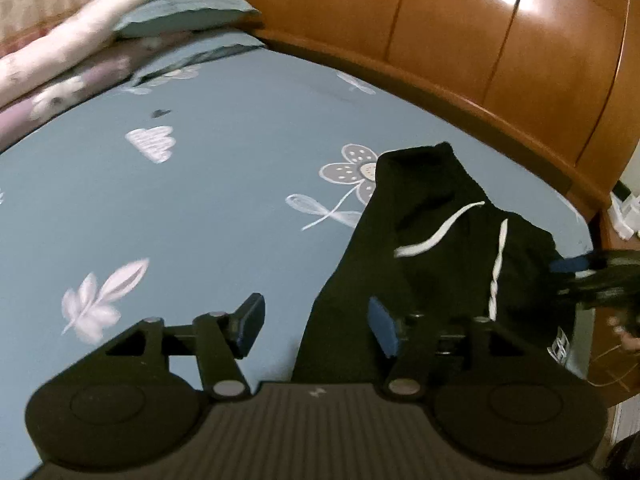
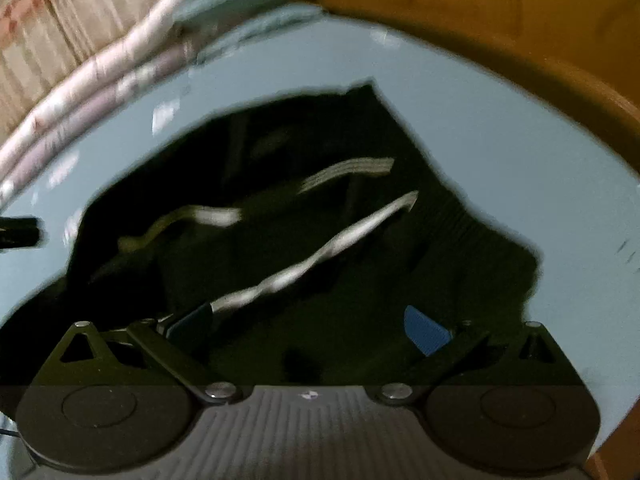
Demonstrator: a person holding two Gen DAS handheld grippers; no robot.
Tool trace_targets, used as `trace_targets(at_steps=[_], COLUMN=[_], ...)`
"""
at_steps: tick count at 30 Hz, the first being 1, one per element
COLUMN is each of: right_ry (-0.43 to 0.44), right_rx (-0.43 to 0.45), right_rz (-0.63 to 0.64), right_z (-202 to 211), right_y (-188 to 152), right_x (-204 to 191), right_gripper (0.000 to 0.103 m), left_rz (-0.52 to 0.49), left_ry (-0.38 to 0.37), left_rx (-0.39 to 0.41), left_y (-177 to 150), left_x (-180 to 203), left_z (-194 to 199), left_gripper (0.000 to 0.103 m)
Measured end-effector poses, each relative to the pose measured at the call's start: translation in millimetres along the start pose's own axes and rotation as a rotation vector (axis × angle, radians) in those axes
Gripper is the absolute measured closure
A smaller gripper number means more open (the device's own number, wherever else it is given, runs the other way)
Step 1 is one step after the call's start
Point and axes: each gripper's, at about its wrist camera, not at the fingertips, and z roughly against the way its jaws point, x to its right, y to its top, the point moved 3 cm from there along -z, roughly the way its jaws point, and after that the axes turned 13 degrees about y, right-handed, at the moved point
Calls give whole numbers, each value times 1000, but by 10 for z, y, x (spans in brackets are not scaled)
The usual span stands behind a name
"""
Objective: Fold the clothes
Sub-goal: 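Lower the shorts flat onto the sheet with both grippers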
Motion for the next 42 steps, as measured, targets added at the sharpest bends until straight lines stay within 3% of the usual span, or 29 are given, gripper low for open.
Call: trace_targets(at_steps=[4,8,12,15,20,24,31,34,37,39,41,42], right_ry=[-45,-82,-126,-175,-183,-121,-94,-82,-81,-84,-92,-96], right_rx=[-85,-101,-115,-106,-100,-27,17,24,30,33,35,37], right_rz=[-5,24,129,218,102,31,23,0,-7,-8,-7,-7], right_z=[-247,-293,-356,-374,-222,68,261,289,323,346,359,366], right_y=[-139,-227,-337,-454,-393,-346,-373,-455,-529,-578,-602,-610], right_x=[-13,-58,-128,-207,-230,-328,-660,-752,-855,-925,-985,-1013], right_gripper=[0,0,0,0,0,0,0,0,0,0,0,0], left_rz=[-10,-14,18,-3,-27,-41,-210,-220,-211,-199,-174,-148], left_ry=[28,40,40,42,16,4,13,-5,-37,-65,-91,-98], left_rx=[0,-8,-31,-1,-2,7,64,81,89,90,90,94], left_y=[-280,-559,-818,-1005,-1222,-1337,-1572,-1610,-1625,-1619,-1591,-1564], left_x=[-34,-41,-71,-38,25,80,325,297,242,211,159,109], left_z=[262,425,539,645,751,826,829,831,802,765,750,754], left_gripper=[45,45,46,44,41,41,41,56,58,71,101,101])
